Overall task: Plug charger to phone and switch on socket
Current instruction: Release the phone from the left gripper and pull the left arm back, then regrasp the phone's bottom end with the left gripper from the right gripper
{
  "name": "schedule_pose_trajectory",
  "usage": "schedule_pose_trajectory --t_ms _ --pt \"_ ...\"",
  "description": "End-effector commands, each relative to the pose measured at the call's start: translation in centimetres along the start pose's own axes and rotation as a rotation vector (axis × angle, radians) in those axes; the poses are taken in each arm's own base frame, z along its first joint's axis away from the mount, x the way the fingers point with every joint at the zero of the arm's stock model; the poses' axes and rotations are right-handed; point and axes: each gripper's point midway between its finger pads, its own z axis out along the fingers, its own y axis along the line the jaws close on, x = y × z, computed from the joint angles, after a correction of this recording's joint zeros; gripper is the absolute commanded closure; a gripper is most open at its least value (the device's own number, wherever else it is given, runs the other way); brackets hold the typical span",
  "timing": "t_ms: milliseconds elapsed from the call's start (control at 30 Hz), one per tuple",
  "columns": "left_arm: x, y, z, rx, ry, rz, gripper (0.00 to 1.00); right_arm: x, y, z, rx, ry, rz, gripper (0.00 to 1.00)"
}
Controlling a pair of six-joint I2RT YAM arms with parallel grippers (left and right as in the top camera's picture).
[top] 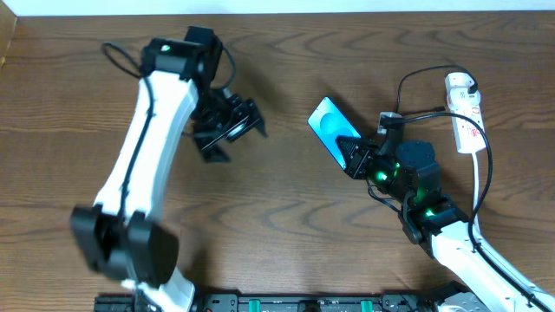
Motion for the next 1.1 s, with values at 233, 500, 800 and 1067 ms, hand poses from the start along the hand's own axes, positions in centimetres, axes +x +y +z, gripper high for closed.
schedule_pose_trajectory --t_ms 233,500,800,1067 --pt "3.5 8.4 -11.8 -0.181 -0.662 0.008 0.14 -0.3 0.4 -0.1 -0.01 -0.011 0.004 0.99" --pt "2.8 10.4 -8.0 0.009 -0.854 -0.045 0.15 -0.2 0.5 -0.1 -0.013 -0.007 0.018 0.99" --pt "-1.6 7.2 3.3 0.47 -0.65 -0.571 0.05 0.2 0.1 -0.1 0.003 0.011 0.195 0.99" --pt "-1.8 -3.6 6.0 0.847 -0.158 -0.528 0.05 -0.4 -0.6 -0.1 0.031 -0.033 0.486 0.99"
